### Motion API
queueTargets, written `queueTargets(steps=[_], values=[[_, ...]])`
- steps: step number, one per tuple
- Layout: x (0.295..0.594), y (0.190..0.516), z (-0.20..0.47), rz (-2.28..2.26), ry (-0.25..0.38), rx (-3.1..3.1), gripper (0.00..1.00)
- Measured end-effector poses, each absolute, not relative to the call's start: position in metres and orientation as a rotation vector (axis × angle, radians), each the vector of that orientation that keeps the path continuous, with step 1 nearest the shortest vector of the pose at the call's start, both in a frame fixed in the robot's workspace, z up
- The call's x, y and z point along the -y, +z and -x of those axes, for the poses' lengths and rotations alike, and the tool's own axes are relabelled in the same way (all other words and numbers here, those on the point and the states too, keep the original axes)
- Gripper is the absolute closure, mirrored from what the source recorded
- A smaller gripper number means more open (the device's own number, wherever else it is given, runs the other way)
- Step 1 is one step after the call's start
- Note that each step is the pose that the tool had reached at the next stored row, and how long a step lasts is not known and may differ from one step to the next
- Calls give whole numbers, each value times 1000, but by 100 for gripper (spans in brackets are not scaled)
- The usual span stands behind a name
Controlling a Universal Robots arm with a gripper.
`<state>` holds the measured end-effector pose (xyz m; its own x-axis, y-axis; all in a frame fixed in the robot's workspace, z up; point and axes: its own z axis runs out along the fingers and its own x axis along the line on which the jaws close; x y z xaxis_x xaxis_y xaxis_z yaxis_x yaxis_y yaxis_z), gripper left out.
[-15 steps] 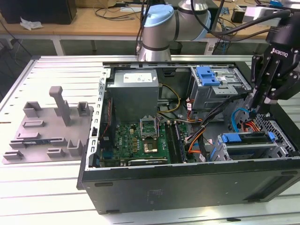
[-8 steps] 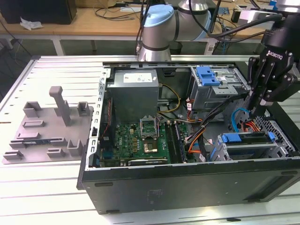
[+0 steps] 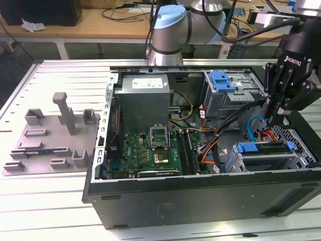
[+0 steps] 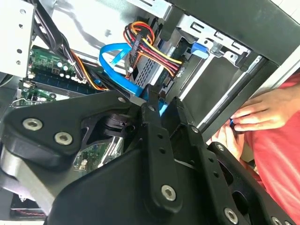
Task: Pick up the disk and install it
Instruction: 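Insert the second disk wire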
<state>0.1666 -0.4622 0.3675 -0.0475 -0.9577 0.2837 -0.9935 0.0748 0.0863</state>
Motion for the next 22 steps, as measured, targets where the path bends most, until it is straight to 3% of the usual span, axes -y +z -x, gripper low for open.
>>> queueTargets(steps=[8, 9, 10, 22], values=[[462, 365, -167, -1964, 199, 2092, 70], [462, 365, -167, -1963, 199, 2093, 71], [462, 365, -167, -1963, 199, 2093, 84], [466, 366, -166, -1970, 202, 2104, 84]])
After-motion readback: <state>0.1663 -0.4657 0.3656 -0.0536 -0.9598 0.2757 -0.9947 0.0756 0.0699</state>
